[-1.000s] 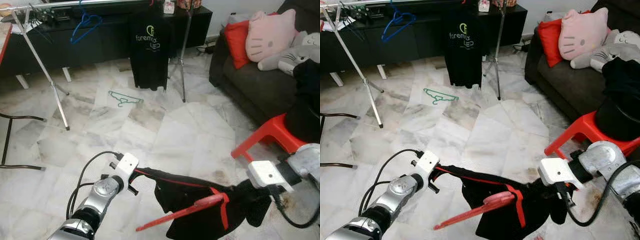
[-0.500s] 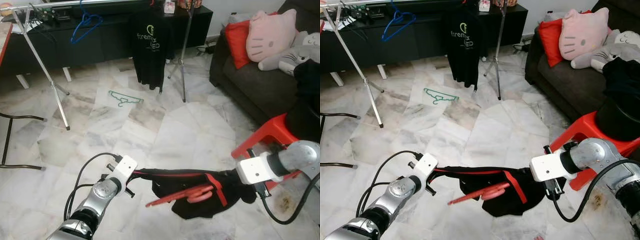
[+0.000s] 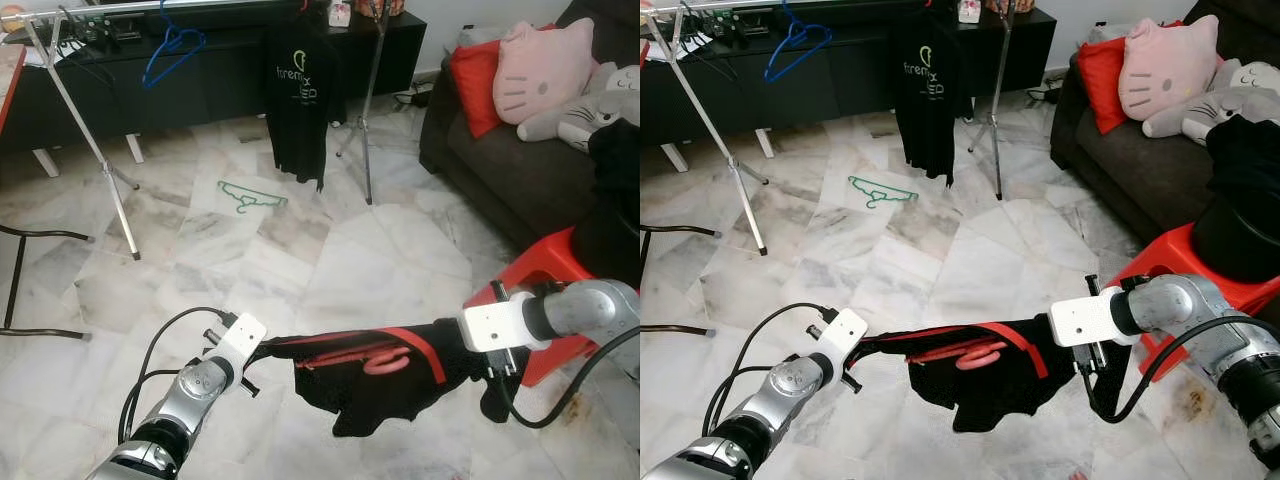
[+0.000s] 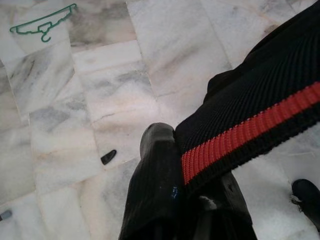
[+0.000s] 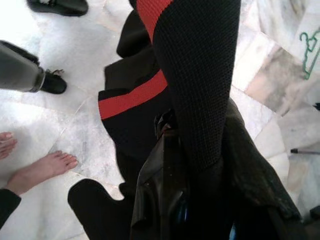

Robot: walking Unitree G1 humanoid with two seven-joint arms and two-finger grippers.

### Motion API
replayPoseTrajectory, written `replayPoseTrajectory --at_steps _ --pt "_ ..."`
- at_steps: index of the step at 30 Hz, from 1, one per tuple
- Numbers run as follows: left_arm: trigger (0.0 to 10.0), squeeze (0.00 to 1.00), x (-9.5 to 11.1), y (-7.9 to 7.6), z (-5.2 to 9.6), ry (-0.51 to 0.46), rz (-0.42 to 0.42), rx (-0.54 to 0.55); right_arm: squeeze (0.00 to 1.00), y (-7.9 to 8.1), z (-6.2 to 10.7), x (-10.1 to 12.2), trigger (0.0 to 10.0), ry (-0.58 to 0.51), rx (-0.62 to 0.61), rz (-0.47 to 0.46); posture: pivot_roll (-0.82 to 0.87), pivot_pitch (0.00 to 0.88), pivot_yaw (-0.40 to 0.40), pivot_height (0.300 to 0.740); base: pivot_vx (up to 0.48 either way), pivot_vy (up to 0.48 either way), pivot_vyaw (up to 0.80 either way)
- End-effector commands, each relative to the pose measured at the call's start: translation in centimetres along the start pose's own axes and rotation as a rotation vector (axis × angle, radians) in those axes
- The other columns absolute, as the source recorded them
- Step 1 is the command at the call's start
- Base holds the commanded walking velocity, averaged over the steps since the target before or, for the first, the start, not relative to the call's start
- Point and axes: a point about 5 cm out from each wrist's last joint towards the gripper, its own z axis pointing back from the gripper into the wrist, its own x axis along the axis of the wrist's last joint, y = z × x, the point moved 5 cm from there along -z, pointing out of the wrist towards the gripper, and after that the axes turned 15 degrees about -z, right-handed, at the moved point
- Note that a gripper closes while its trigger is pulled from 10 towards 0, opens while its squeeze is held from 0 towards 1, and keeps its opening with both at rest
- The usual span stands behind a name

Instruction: Hang hanger

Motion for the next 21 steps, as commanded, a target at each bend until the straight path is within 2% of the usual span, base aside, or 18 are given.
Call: replayPoseTrajectory --at_steps 1,5,9,11,16,19,21 --pt "10.0 0.00 -8.2 2.3 3.2 0.295 0.045 0.083 0.00 -1.8 3.0 -3.9 0.0 0.140 -0.113 -0.113 -0.11 0.083 -0.047 0.740 0.000 0.000 0.00" --pt "10.0 0.00 -8.1 1.8 3.1 0.290 0.030 0.049 0.00 -2.3 2.2 -3.3 0.0 0.102 -0.175 -0.138 -0.11 0.082 -0.045 0.740 0.000 0.000 0.00" --pt "10.0 0.00 -8.0 1.0 2.9 0.281 0.018 0.016 0.00 -2.7 1.4 -2.0 0.0 0.005 -0.210 -0.232 -0.10 0.080 -0.045 0.740 0.000 0.000 0.00" --pt "10.0 0.00 -8.0 0.7 2.9 0.284 0.004 0.001 0.00 -2.7 1.1 -2.2 0.0 0.022 -0.221 -0.228 -0.10 0.080 -0.045 0.740 0.000 0.000 0.00" --pt "10.0 0.00 -7.2 0.6 2.6 0.254 0.031 -0.029 0.00 -2.1 0.5 -3.1 0.0 0.089 -0.212 -0.193 -0.10 0.082 -0.049 0.740 0.000 0.000 0.00" --pt "10.0 0.00 -4.6 1.5 1.9 0.136 0.124 -0.042 0.00 -0.8 -0.8 -3.2 0.0 0.096 -0.179 -0.211 -0.09 0.082 -0.051 0.740 0.000 0.000 0.00" --pt "10.0 0.00 -4.1 1.6 1.8 0.114 0.135 -0.047 0.00 -0.6 -1.1 -3.2 0.0 0.095 -0.179 -0.214 -0.09 0.082 -0.051 0.740 0.000 0.000 0.00"
